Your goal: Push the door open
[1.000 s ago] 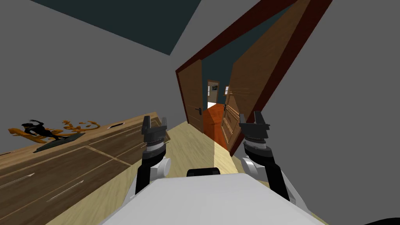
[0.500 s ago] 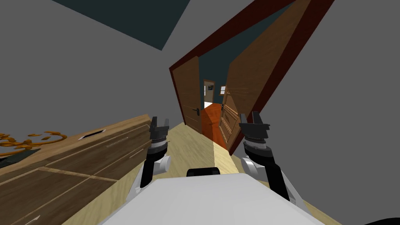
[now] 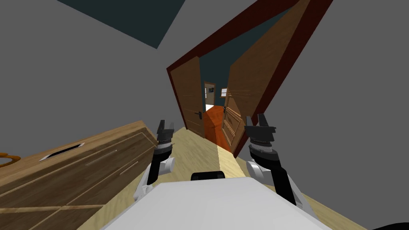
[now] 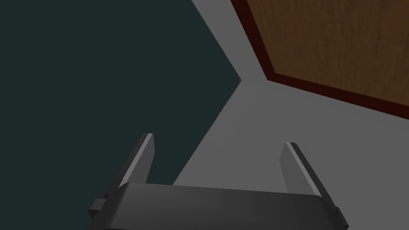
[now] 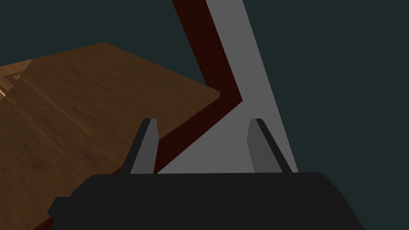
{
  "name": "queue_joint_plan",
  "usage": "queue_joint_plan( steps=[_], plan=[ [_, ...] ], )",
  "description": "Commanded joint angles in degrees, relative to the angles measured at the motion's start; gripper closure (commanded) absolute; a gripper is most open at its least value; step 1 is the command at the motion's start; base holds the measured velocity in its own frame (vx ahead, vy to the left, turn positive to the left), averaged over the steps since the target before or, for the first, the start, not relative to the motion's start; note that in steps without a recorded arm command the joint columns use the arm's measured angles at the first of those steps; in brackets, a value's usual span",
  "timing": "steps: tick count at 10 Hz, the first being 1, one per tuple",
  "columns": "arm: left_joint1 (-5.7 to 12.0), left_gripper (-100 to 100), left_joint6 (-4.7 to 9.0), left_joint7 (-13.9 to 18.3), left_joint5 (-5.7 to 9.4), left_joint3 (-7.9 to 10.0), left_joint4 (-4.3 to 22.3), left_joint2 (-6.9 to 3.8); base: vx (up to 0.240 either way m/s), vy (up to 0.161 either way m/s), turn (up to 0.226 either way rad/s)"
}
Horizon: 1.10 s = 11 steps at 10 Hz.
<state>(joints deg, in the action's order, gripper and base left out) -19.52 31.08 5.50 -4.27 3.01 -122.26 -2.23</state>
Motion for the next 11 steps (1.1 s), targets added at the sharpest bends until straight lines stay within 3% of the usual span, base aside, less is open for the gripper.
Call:
queue_joint_plan(
  steps=[1, 11],
  plan=[
    [1.25, -100, -0.25, -0.23, -0.37, 0.66, 2.19, -0.16, 0.067, 0.095, -0.159],
    [9.17, -100, -2.06, -0.53, -1.93, 6.61, 16.19, -1.92, 0.069, 0.107, -0.19]
  ],
)
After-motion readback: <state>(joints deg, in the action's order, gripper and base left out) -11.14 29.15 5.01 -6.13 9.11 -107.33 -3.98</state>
